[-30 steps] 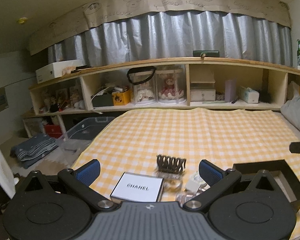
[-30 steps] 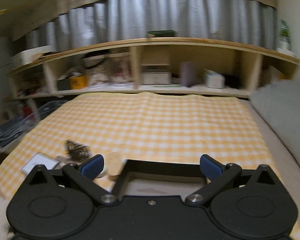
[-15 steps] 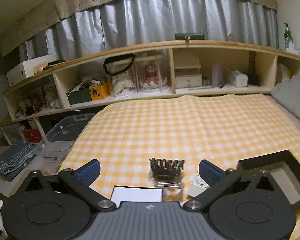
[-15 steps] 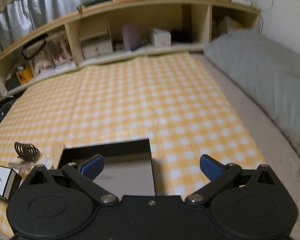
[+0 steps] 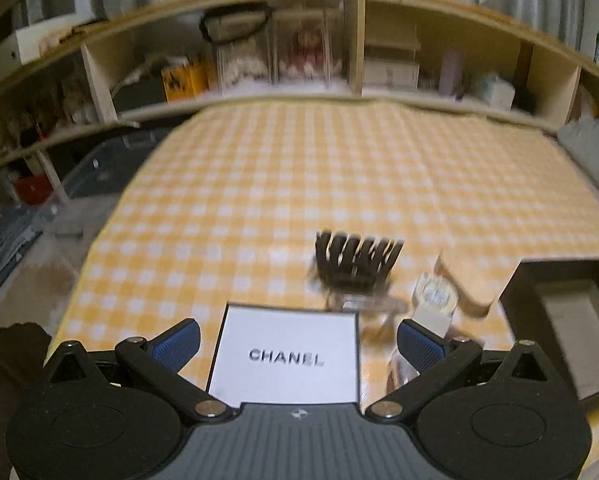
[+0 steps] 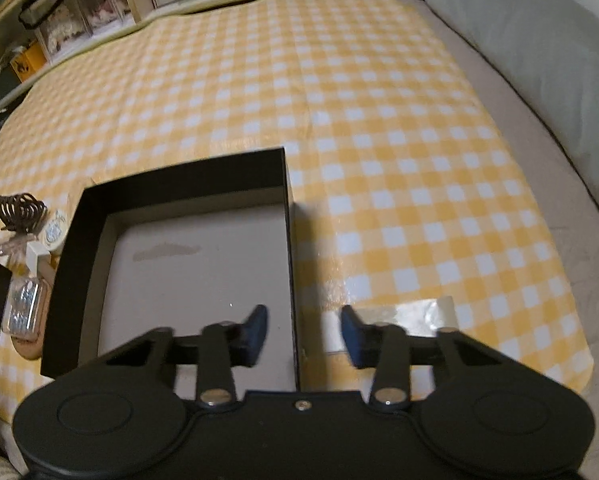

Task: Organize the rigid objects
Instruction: 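Move the left tool to the white CHANEL box and close on it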

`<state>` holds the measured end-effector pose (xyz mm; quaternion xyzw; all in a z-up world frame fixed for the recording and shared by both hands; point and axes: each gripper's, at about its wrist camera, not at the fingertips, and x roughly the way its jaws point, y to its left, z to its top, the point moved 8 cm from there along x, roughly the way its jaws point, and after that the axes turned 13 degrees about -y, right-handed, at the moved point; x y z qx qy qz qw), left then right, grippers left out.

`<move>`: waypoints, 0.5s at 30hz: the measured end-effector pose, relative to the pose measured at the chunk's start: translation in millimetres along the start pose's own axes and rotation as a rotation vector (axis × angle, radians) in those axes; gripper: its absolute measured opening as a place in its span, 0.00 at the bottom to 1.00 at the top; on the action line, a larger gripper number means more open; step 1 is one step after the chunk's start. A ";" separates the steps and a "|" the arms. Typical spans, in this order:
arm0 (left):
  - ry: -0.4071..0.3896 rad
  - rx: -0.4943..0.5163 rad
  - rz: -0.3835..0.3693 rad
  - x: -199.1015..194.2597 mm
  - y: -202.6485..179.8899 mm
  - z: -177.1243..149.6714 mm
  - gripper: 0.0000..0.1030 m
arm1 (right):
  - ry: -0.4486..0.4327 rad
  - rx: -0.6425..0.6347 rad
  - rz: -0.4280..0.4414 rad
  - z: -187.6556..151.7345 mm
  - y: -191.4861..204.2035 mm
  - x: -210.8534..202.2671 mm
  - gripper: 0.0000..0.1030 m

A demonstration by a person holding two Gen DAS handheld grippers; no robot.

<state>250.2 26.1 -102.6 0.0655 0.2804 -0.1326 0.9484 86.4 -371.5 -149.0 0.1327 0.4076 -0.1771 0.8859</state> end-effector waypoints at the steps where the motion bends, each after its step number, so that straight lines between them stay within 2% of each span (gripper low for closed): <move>1: 0.013 0.003 0.001 3.2 0.6 -2.8 1.00 | 0.006 0.000 -0.004 -1.3 -0.2 0.5 0.22; 4: 0.053 0.001 0.004 15.9 7.2 -12.1 1.00 | 0.012 0.003 -0.010 -1.5 -0.8 2.3 0.15; 7: 0.101 -0.046 0.011 22.2 15.4 -21.7 1.00 | 0.015 -0.001 0.003 0.3 2.8 4.6 0.09; 12: 0.184 -0.130 0.005 21.1 12.0 -37.7 1.00 | 0.016 -0.022 0.001 1.2 7.5 7.1 0.07; 15: 0.216 -0.091 -0.011 23.8 -4.2 -46.9 1.00 | 0.020 -0.028 0.002 1.4 8.0 9.3 0.07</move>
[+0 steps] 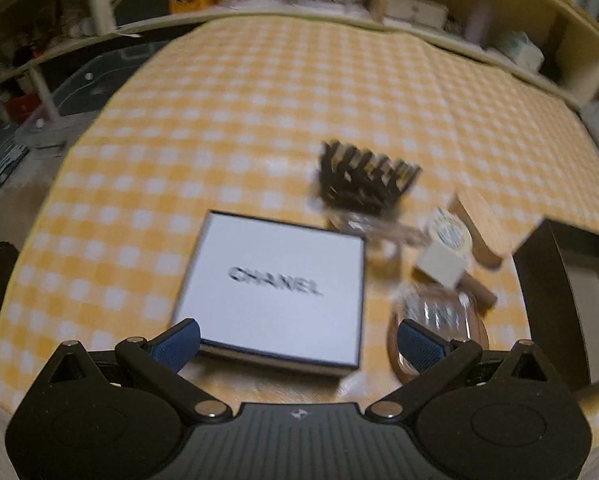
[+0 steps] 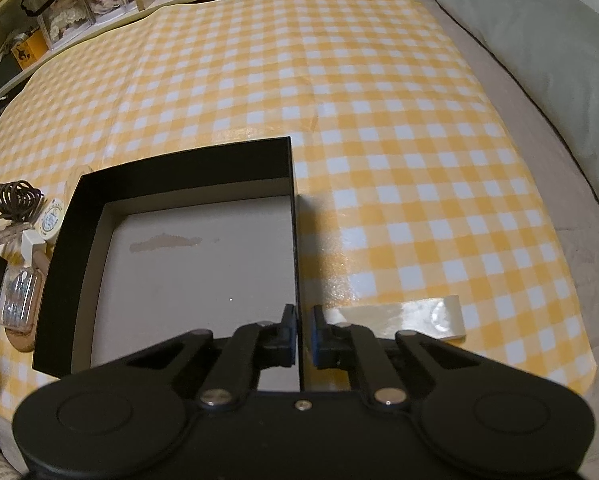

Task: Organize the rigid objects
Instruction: 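Move the left tool to the white CHANEL box and close on it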

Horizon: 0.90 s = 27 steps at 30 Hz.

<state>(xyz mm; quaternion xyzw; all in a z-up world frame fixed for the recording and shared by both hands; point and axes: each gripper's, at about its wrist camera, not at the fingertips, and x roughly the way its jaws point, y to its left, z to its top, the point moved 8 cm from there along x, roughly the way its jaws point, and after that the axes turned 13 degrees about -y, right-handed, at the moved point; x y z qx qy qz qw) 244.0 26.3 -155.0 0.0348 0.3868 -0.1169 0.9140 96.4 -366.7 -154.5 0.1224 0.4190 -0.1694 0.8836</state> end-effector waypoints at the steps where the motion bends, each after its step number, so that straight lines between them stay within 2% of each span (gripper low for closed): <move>1: 0.007 0.022 0.013 3.2 -3.7 -3.0 1.00 | 0.002 -0.002 0.000 0.2 -1.4 -0.1 0.07; 6: 0.035 0.123 0.110 15.5 -4.1 -16.1 1.00 | 0.004 -0.011 -0.005 0.8 -2.2 1.1 0.07; 8: 0.063 0.113 0.133 17.7 6.9 -20.2 1.00 | 0.008 -0.019 -0.007 0.4 -1.1 2.6 0.07; 10: 0.099 0.063 0.153 19.4 20.8 -24.3 1.00 | 0.011 -0.021 -0.006 0.2 -1.4 3.8 0.07; 13: 0.124 -0.025 0.232 16.8 47.2 -26.4 1.00 | 0.009 -0.019 -0.003 -0.6 -1.5 4.2 0.07; 16: 0.131 -0.141 0.324 14.1 77.2 -25.8 1.00 | 0.009 -0.017 -0.001 0.0 -2.0 5.5 0.07; 21: 0.120 -0.270 0.474 10.1 120.5 -24.7 1.00 | 0.004 -0.018 -0.001 -0.7 -2.3 4.1 0.07; 23: 0.114 -0.332 0.474 3.8 127.0 -22.7 1.00 | 0.000 -0.014 0.001 0.7 -2.5 3.0 0.07; 27: 0.034 -0.435 0.370 -10.6 115.6 -6.9 1.00 | -0.011 0.000 0.003 2.0 -2.8 0.0 0.07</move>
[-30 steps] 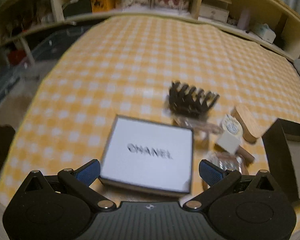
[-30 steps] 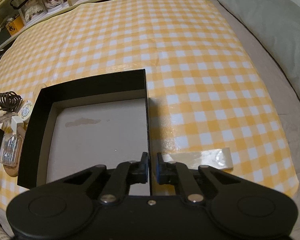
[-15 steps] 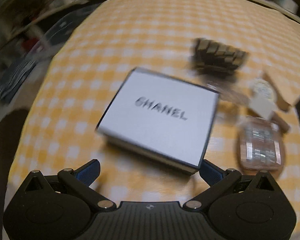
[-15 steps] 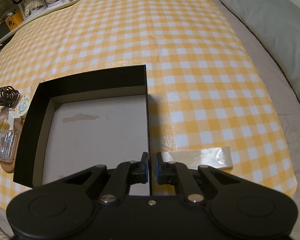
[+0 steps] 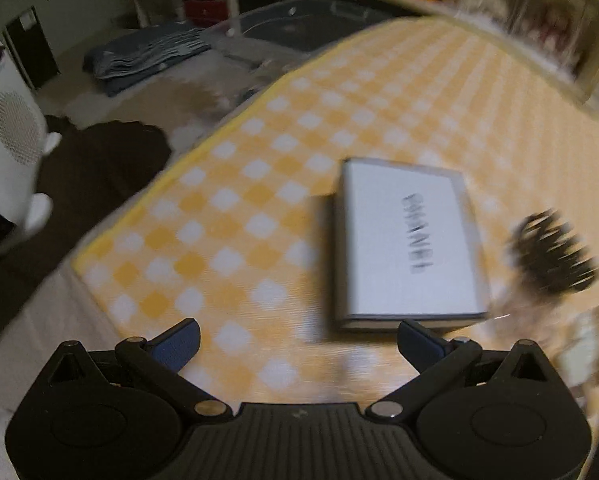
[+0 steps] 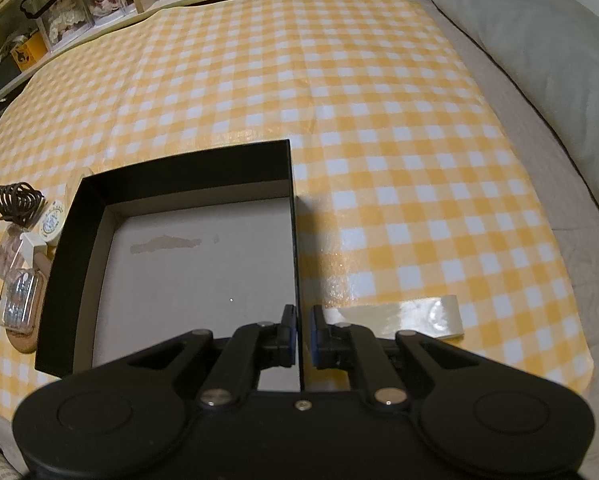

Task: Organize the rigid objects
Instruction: 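Move the left tool to the white CHANEL box and close on it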

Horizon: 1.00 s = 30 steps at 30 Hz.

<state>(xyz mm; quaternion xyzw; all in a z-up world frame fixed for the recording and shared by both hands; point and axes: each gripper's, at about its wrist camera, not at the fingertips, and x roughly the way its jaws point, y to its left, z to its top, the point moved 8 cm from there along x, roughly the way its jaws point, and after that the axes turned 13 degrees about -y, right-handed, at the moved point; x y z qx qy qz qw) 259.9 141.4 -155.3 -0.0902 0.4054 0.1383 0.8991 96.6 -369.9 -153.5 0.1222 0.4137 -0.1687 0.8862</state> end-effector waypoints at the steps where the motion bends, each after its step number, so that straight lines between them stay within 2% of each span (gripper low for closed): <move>1: -0.015 -0.010 -0.026 -2.3 -5.8 2.2 1.00 | -0.003 0.002 0.001 -0.2 0.4 -1.0 0.06; 4: -0.058 -0.005 -0.071 -0.3 -27.0 8.5 1.00 | -0.017 0.011 0.005 3.0 -0.3 -5.1 0.05; 11: -0.096 0.072 -0.036 23.8 -57.1 9.2 1.00 | -0.010 0.010 0.008 5.3 -0.4 -6.9 0.05; 17: -0.120 0.082 -0.065 34.0 -64.6 13.1 1.00 | -0.014 -0.006 0.007 7.2 6.1 -6.7 0.07; 20: -0.108 0.095 -0.085 40.8 -67.3 8.3 1.00 | -0.013 -0.005 0.008 7.2 7.7 -5.9 0.07; 22: -0.096 0.123 -0.070 46.3 -69.0 3.9 1.00 | -0.013 -0.005 0.009 6.7 9.2 -4.5 0.08; 26: -0.022 0.108 -0.078 59.6 -64.1 -7.6 0.96 | -0.009 -0.009 0.002 6.2 11.0 -2.3 0.09; 30: 0.006 0.184 -0.101 59.1 -65.1 -11.4 0.96 | -0.010 -0.008 0.006 6.4 11.4 -0.6 0.09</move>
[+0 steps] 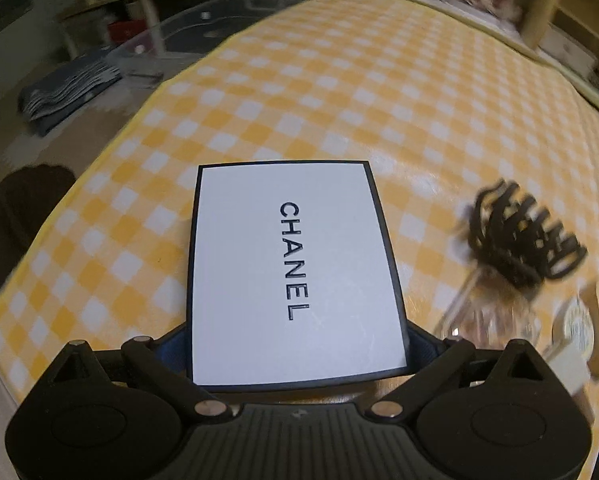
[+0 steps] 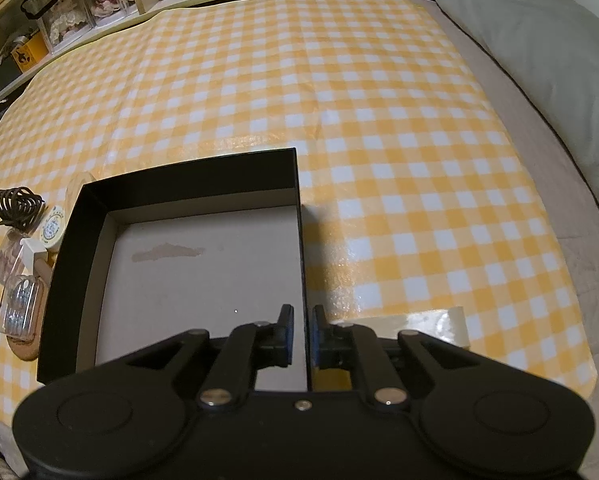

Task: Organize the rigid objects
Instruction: 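Move the left tool to the white CHANEL box and close on it, then carry the CHANEL box with the left tool into the black box tray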

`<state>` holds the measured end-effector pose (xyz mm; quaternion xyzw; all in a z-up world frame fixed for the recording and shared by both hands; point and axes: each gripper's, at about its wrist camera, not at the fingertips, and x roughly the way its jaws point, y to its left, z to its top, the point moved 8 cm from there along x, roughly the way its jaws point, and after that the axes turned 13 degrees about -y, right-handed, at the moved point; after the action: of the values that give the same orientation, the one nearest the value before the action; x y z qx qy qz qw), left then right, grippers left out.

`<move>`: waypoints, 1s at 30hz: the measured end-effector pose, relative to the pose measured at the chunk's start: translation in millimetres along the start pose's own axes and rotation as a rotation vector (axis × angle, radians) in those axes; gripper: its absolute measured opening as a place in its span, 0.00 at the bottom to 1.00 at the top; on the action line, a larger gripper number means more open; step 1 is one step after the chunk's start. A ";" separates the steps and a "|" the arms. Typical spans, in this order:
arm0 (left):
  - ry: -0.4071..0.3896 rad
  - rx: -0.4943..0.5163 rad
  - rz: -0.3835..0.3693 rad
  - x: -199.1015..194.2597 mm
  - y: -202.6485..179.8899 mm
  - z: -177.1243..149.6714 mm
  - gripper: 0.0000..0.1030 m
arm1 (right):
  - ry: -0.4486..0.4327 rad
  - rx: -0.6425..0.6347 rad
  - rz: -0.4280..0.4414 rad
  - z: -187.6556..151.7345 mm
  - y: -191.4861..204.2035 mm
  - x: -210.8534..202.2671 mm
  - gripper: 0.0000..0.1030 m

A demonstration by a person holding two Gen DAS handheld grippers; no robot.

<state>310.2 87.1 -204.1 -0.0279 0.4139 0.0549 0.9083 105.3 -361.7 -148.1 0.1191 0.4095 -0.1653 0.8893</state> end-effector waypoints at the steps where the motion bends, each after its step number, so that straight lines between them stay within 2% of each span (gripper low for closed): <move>1: 0.015 0.020 -0.017 -0.7 -2.0 -1.9 0.96 | 0.000 0.000 0.001 -0.1 0.2 0.0 0.09; 9: 0.130 0.291 -0.192 -21.1 -31.5 -35.2 0.96 | 0.011 0.001 -0.011 -1.1 -4.2 9.6 0.08; 11: 0.123 0.312 -0.191 -24.5 -34.3 -38.7 0.96 | 0.009 -0.001 -0.009 -0.5 -5.0 10.2 0.08; 14: 0.069 0.287 -0.165 -22.4 -36.6 -32.9 0.97 | 0.009 -0.001 -0.005 -0.8 -6.3 11.1 0.09; 17: 0.036 0.203 -0.141 -11.9 -33.9 -21.0 0.99 | 0.008 0.001 -0.005 -1.4 -7.4 10.7 0.09; 22: 0.066 0.084 -0.140 2.8 -31.1 -14.2 0.96 | 0.005 0.009 -0.003 0.0 -6.0 10.6 0.09; 30: 0.080 0.043 -0.112 -5.8 -26.2 -18.2 0.96 | 0.023 -0.014 -0.010 1.1 -1.0 15.3 0.04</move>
<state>296.1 58.9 -211.5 -0.0334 0.4489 -0.0060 0.8929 114.9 -366.0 -159.2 0.1128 0.4216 -0.1654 0.8844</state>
